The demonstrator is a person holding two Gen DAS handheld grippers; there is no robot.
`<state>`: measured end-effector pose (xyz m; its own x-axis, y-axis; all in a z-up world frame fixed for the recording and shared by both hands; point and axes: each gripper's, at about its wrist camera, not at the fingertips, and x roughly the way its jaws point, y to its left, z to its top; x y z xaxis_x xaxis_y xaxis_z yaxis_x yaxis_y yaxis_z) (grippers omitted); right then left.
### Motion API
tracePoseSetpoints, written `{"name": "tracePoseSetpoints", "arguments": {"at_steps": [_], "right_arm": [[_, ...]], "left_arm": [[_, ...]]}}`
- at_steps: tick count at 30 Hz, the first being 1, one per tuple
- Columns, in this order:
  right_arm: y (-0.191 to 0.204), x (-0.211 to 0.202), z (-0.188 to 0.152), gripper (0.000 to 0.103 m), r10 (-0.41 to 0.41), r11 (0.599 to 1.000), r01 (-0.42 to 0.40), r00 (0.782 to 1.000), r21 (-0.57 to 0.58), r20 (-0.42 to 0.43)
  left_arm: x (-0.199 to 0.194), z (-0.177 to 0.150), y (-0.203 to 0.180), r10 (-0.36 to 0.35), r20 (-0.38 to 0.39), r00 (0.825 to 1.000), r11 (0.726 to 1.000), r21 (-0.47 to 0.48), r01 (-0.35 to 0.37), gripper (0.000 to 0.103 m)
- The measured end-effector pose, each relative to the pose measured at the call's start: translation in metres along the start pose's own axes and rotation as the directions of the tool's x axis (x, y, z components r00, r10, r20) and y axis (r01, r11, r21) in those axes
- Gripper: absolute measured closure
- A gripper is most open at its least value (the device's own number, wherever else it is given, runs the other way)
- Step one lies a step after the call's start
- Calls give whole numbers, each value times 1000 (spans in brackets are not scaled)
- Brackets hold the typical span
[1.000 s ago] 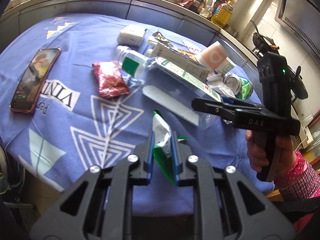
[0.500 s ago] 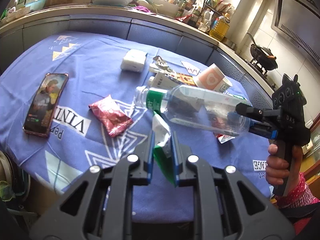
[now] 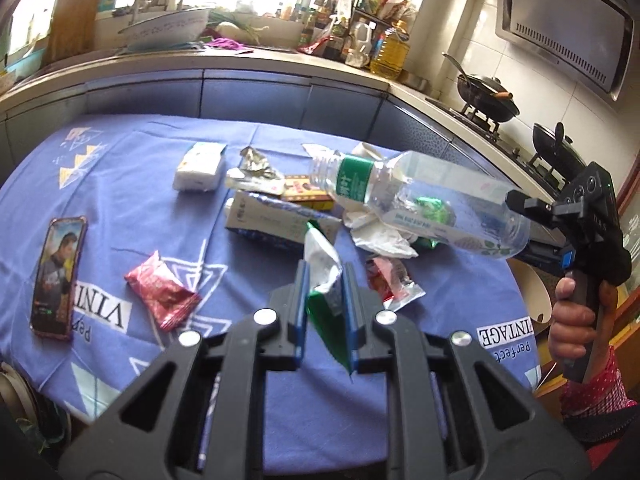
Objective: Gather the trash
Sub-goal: 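Grasp the clear plastic bottle with the right tool while the left tool holds the packet, then carry the bottle and green packet in both tools to the beige bin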
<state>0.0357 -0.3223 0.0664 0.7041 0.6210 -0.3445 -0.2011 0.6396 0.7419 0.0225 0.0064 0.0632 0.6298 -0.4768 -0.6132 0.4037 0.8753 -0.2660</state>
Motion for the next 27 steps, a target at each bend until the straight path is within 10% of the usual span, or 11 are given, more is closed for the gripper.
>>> {"name": "tracePoseSetpoints", "arguments": {"at_steps": [13, 27], "right_arm": [[-52, -101, -20, 43, -111, 988, 89, 976, 127, 186], [-82, -194, -29, 43, -243, 964, 181, 895, 193, 375]], "left_arm": [[44, 19, -89, -85, -26, 996, 981, 176, 88, 88], [79, 44, -180, -159, -31, 987, 928, 338, 160, 88]]}}
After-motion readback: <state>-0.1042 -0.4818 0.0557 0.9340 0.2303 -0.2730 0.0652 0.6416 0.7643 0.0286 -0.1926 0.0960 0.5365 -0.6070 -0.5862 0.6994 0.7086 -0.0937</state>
